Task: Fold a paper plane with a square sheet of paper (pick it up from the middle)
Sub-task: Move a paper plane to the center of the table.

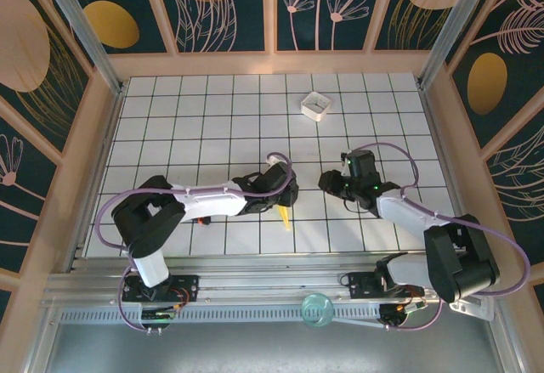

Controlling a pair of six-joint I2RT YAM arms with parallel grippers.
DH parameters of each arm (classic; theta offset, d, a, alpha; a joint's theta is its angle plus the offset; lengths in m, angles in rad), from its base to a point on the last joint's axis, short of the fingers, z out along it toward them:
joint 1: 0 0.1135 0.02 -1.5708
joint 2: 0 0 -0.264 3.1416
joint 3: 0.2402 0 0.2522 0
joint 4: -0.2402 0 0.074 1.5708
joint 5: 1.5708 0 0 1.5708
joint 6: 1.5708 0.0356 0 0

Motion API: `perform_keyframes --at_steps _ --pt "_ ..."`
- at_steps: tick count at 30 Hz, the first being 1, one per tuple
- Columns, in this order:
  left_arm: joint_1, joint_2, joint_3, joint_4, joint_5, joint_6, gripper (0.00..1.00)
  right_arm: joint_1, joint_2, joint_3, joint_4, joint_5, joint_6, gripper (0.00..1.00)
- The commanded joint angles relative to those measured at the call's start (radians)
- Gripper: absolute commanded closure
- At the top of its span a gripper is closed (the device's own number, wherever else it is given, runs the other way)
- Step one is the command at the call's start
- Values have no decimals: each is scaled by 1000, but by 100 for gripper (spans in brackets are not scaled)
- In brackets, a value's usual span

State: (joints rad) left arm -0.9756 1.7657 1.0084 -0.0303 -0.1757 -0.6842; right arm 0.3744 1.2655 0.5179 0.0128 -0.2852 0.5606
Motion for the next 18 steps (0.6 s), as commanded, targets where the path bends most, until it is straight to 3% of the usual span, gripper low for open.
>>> perform_keyframes --at_steps 1,5,8,11,18 --pt "7 -117 -11 58 76 21 46 43 -34 -37 86 -61 18 65" --pt "81 -266 -143 76 103 22 34 176 -41 -19 115 7 22 59" --pt "193 -351 -253 107 166 -20 31 276 2 16 113 81 20 53" --pt "260 -397 -311 101 161 -45 30 359 67 67 95 157 11 48" --pt "311 -405 -391 140 205 -88 29 500 280 287 -97 424 -41 42"
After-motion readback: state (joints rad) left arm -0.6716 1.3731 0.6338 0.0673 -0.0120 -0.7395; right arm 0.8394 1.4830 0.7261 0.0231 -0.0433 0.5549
